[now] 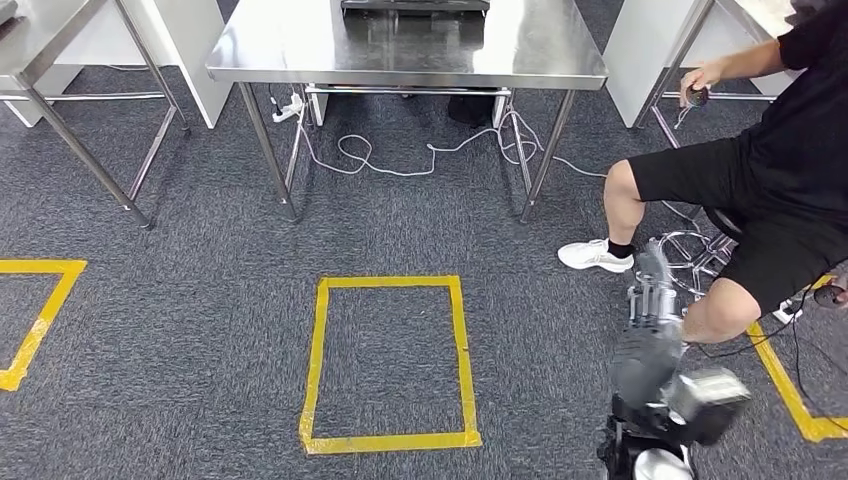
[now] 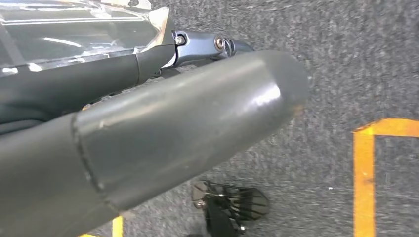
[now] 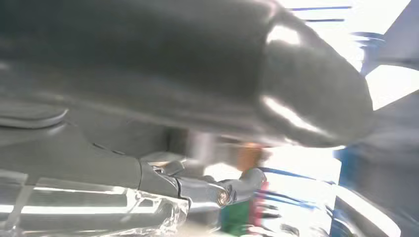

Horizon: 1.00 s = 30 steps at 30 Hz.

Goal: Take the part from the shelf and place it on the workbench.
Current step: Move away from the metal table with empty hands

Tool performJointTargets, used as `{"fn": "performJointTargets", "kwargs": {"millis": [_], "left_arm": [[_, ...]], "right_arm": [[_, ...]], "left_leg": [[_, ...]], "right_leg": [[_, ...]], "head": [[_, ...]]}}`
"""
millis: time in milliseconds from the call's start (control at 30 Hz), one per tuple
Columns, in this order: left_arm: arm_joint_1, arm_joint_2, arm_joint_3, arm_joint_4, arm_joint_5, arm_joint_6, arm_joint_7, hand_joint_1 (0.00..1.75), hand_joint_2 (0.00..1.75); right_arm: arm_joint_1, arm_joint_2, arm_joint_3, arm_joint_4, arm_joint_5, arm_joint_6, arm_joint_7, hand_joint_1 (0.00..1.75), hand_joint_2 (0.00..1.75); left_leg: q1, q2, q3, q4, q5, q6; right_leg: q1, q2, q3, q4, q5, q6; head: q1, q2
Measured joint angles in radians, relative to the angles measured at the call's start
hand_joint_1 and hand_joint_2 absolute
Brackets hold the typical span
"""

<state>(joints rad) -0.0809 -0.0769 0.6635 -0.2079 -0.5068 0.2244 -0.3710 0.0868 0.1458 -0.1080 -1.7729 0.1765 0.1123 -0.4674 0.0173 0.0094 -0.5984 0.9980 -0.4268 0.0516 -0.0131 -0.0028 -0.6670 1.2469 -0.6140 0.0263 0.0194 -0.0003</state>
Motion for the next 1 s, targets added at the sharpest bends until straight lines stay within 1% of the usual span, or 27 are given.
{"fn": "performJointTargets", "kwargs": {"millis": [33, 67, 100, 133, 167, 200, 233, 267, 300, 333, 367, 400, 467, 500, 533, 567, 600, 633, 667, 700, 733, 800, 833, 867, 900, 933, 1000], "left_arm": [[0.0, 0.0, 0.003, 0.0, -0.002, -0.002, -0.001, 0.0, 0.0], [0.0, 0.0, 0.007, 0.0, -0.004, -0.004, -0.001, 0.0, 0.0], [0.0, 0.0, 0.01, 0.0, -0.007, -0.005, -0.002, 0.0, 0.0], [0.0, 0.0, 0.013, 0.0, -0.008, -0.006, -0.002, 0.0, 0.0], [0.0, 0.0, 0.015, 0.0, -0.011, -0.007, -0.002, 0.0, 0.0], [-0.001, 0.0, 0.017, 0.0, -0.015, -0.008, -0.002, 0.0, 0.0], [-0.002, 0.0, 0.019, 0.0, -0.02, -0.01, -0.001, 0.0, 0.0], [-0.002, 0.0, 0.019, 0.0, -0.025, -0.011, 0.001, 0.0, 0.0], [-0.001, 0.001, 0.02, 0.0, -0.03, -0.011, 0.004, 0.0, 0.0], [0.0, 0.001, 0.021, 0.0, -0.036, -0.009, 0.006, 0.0, 0.0], [0.001, 0.001, 0.023, 0.0, -0.042, -0.008, 0.009, 0.0, 0.0], [0.003, 0.001, 0.024, 0.001, -0.048, -0.006, 0.011, 0.0, 0.0], [0.006, 0.0, 0.025, 0.001, -0.059, -0.005, 0.013, 0.0, 0.0], [0.008, -0.001, 0.025, 0.001, -0.062, -0.005, 0.013, 0.0, 0.0], [0.009, -0.001, 0.025, 0.001, -0.064, -0.005, 0.013, 0.0, 0.0], [0.01, 0.0, 0.025, 0.001, -0.066, -0.005, 0.013, 0.0, 0.0], [0.009, 0.0, 0.025, 0.001, -0.068, -0.005, 0.014, 0.0, 0.0], [0.008, 0.0, 0.025, 0.001, -0.071, -0.005, 0.013, 0.0, 0.0], [0.006, 0.0, 0.025, 0.001, -0.075, -0.005, 0.012, 0.0, 0.0], [0.004, 0.0, 0.025, 0.001, -0.079, -0.003, 0.011, 0.0, 0.0], [0.001, 0.0, 0.024, 0.0, -0.084, 0.0, 0.009, 0.0, 0.0], [-0.001, -0.001, 0.024, 0.0, -0.092, 0.007, 0.007, 0.0, 0.0], [-0.001, -0.001, 0.024, 0.001, -0.094, 0.011, 0.007, 0.0, 0.0], [-0.001, -0.002, 0.024, 0.001, -0.095, 0.014, 0.006, 0.0, 0.0], [0.0, -0.003, 0.024, 0.001, -0.095, 0.016, 0.006, 0.0, 0.0], [0.0, -0.004, 0.024, 0.001, -0.096, 0.019, 0.006, 0.0, 0.0], [0.002, -0.004, 0.024, 0.001, -0.098, 0.023, 0.005, 0.0, 0.0]], "right_arm": [[0.003, -0.013, 0.012, 0.027, 0.054, -0.017, 0.012, 0.0, 0.0], [0.006, -0.023, 0.023, 0.052, 0.092, -0.024, 0.025, 0.0, 0.0], [0.006, -0.033, 0.034, 0.08, 0.127, -0.024, 0.048, 0.0, 0.0], [0.002, -0.042, 0.043, 0.112, 0.162, -0.02, 0.083, 0.0, 0.0], [-0.004, -0.052, 0.052, 0.153, 0.202, -0.017, 0.125, 0.0, 0.0], [-0.012, -0.062, 0.059, 0.205, 0.24, -0.018, 0.162, 0.0, 0.0], [-0.025, -0.071, 0.061, 0.277, 0.265, -0.028, 0.188, 0.0, 0.0], [-0.042, -0.078, 0.058, 0.365, 0.278, -0.049, 0.202, 0.0, 0.0], [-0.061, -0.084, 0.047, 0.471, 0.283, -0.085, 0.206, 0.0, 0.0], [-0.083, -0.09, 0.032, 0.585, 0.285, -0.132, 0.209, 0.0, 0.0], [-0.103, -0.096, 0.013, 0.696, 0.287, -0.185, 0.216, 0.0, 0.0], [-0.12, -0.103, -0.009, 0.806, 0.288, -0.236, 0.226, 0.0, 0.0], [-0.144, -0.118, -0.053, 0.996, 0.281, -0.3, 0.241, 0.0, 0.0], [-0.149, -0.126, -0.075, 1.079, 0.277, -0.314, 0.242, 0.0, 0.0], [-0.152, -0.131, -0.093, 1.144, 0.274, -0.319, 0.24, 0.0, 0.0], [-0.154, -0.135, -0.107, 1.2, 0.273, -0.321, 0.24, 0.0, 0.0], [-0.156, -0.138, -0.118, 1.244, 0.272, -0.322, 0.243, 0.0, 0.0], [-0.161, -0.139, -0.128, 1.28, 0.271, -0.321, 0.248, 0.0, 0.0], [-0.167, -0.142, -0.137, 1.311, 0.27, -0.316, 0.257, 0.0, 0.0], [-0.172, -0.145, -0.146, 1.341, 0.27, -0.309, 0.27, 0.0, 0.0], [-0.177, -0.147, -0.154, 1.367, 0.27, -0.3, 0.286, 0.0, 0.0], [-0.177, -0.15, -0.166, 1.414, 0.276, -0.282, 0.328, 0.0, 0.0], [-0.172, -0.152, -0.169, 1.435, 0.282, -0.277, 0.352, 0.0, 0.0], [-0.164, -0.153, -0.171, 1.454, 0.289, -0.274, 0.376, 0.0, 0.0], [-0.155, -0.153, -0.173, 1.471, 0.293, -0.271, 0.398, 0.0, 0.0], [-0.146, -0.153, -0.175, 1.487, 0.292, -0.268, 0.415, 0.0, 0.0], [-0.134, -0.15, -0.186, 1.512, 0.284, -0.257, 0.441, 0.0, 0.0]], "left_leg": [[-0.001, 0.001, -0.017, 0.001, 0.013, -0.001], [-0.001, 0.001, -0.035, 0.001, 0.026, -0.003], [-0.001, 0.001, -0.052, 0.002, 0.04, -0.006], [-0.001, 0.001, -0.065, 0.002, 0.053, -0.01], [-0.002, 0.0, -0.075, 0.003, 0.064, -0.015], [-0.004, 0.0, -0.082, 0.005, 0.075, -0.021], [-0.004, 0.0, -0.086, 0.004, 0.088, -0.027], [-0.005, 0.0, -0.088, 0.0, 0.1, -0.033], [-0.005, 0.0, -0.09, -0.003, 0.113, -0.038], [-0.002, -0.001, -0.094, -0.004, 0.113, -0.043], [0.0, -0.003, -0.099, 0.007, 0.092, -0.047], [0.002, -0.005, -0.108, 0.04, 0.049, -0.051], [0.005, -0.007, -0.132, 0.16, -0.065, -0.059], [0.006, -0.008, -0.141, 0.229, -0.101, -0.063], [0.008, -0.008, -0.14, 0.278, -0.111, -0.067], [0.011, -0.008, -0.125, 0.296, -0.098, -0.07], [0.014, -0.007, -0.093, 0.277, -0.075, -0.072], [0.018, -0.008, -0.045, 0.221, -0.06, -0.074], [0.02, -0.01, 0.005, 0.156, -0.059, -0.075], [0.02, -0.013, 0.042, 0.099, -0.069, -0.075], [0.018, -0.015, 0.063, 0.061, -0.083, -0.07], [0.01, -0.018, 0.06, 0.042, -0.09, -0.05], [0.008, -0.016, 0.055, 0.037, -0.083, -0.036], [0.007, -0.014, 0.05, 0.033, -0.073, -0.024], [0.007, -0.013, 0.044, 0.028, -0.063, -0.012], [0.007, -0.01, 0.036, 0.026, -0.054, -0.004], [0.003, -0.008, 0.016, 0.027, -0.04, 0.001]], "right_leg": [[-0.001, 0.0, 0.002, 0.035, -0.003, 0.008], [-0.002, 0.0, 0.019, 0.039, 0.012, 0.02], [-0.003, 0.0, 0.053, 0.014, 0.036, 0.03], [-0.003, 0.0, 0.101, -0.043, 0.055, 0.036], [0.0, 0.0, 0.162, -0.12, 0.062, 0.035], [0.003, 0.0, 0.214, -0.198, 0.055, 0.029], [0.007, 0.001, 0.25, -0.256, 0.046, 0.02], [0.012, 0.001, 0.267, -0.29, 0.04, 0.012], [0.01, 0.001, 0.263, -0.302, 0.043, 0.004], [0.005, -0.001, 0.256, -0.299, 0.053, -0.003], [-0.001, -0.004, 0.249, -0.299, 0.063, -0.013], [-0.007, -0.009, 0.241, -0.299, 0.075, -0.022], [-0.007, -0.017, 0.219, -0.298, 0.096, -0.037], [-0.005, -0.02, 0.208, -0.296, 0.107, -0.038], [-0.005, -0.022, 0.194, -0.292, 0.116, -0.036], [-0.005, -0.022, 0.18, -0.285, 0.124, -0.033], [-0.007, -0.022, 0.164, -0.275, 0.13, -0.029], [-0.009, -0.02, 0.148, -0.263, 0.134, -0.024], [-0.009, -0.018, 0.129, -0.25, 0.136, -0.02], [-0.007, -0.016, 0.113, -0.239, 0.138, -0.016], [-0.004, -0.015, 0.101, -0.231, 0.14, -0.01], [0.002, -0.015, 0.089, -0.23, 0.15, 0.008], [0.001, -0.014, 0.085, -0.227, 0.153, 0.016], [0.0, -0.013, 0.076, -0.215, 0.146, 0.02], [-0.001, -0.011, 0.059, -0.184, 0.125, 0.018], [-0.003, -0.009, 0.037, -0.134, 0.092, 0.013], [-0.004, -0.006, -0.013, -0.01, 0.023, 0.005]], "head": [[0.0, 0.0], [0.0, 0.0], [0.0, 0.0], [0.0, 0.0], [0.001, 0.0], [0.001, 0.0], [0.001, 0.0], [0.001, 0.0], [0.0, 0.0], [-0.001, 0.0], [-0.003, 0.0], [-0.005, 0.0], [-0.008, 0.0], [-0.009, 0.0], [-0.009, 0.0], [-0.009, 0.0], [-0.01, 0.0], [-0.01, 0.0], [-0.011, 0.0], [-0.011, 0.0], [-0.011, 0.0], [-0.01, 0.0], [-0.009, 0.0], [-0.009, 0.0], [-0.007, 0.0], [-0.005, 0.0], [-0.002, 0.0]]}}
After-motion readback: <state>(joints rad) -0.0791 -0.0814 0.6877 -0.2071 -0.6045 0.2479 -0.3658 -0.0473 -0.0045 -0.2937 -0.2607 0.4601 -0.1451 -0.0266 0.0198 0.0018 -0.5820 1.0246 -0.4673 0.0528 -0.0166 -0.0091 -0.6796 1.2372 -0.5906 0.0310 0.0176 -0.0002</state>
